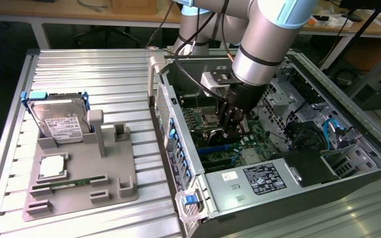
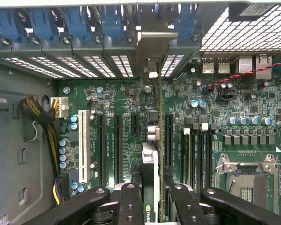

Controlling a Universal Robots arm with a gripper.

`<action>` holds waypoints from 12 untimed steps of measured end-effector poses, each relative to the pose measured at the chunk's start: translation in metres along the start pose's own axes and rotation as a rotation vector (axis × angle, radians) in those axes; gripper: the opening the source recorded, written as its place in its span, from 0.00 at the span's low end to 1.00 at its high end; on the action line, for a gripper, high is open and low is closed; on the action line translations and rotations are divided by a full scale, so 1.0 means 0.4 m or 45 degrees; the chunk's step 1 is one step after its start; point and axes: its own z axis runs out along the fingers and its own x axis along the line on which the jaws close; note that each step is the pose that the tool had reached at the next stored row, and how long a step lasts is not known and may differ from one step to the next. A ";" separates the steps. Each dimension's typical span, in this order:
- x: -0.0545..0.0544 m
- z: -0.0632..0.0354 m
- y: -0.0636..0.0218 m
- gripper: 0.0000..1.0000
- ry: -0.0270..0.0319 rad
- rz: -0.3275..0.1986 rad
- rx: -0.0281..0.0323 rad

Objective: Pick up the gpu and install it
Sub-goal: 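Insert the gpu into the slot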

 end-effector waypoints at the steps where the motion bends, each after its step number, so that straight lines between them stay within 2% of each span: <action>1: 0.000 0.000 0.000 0.27 0.0001 0.000 0.0000; 8: -0.001 0.023 -0.001 0.27 -0.0001 0.000 0.0001; 12: -0.001 0.026 0.003 0.27 0.0000 0.000 0.0001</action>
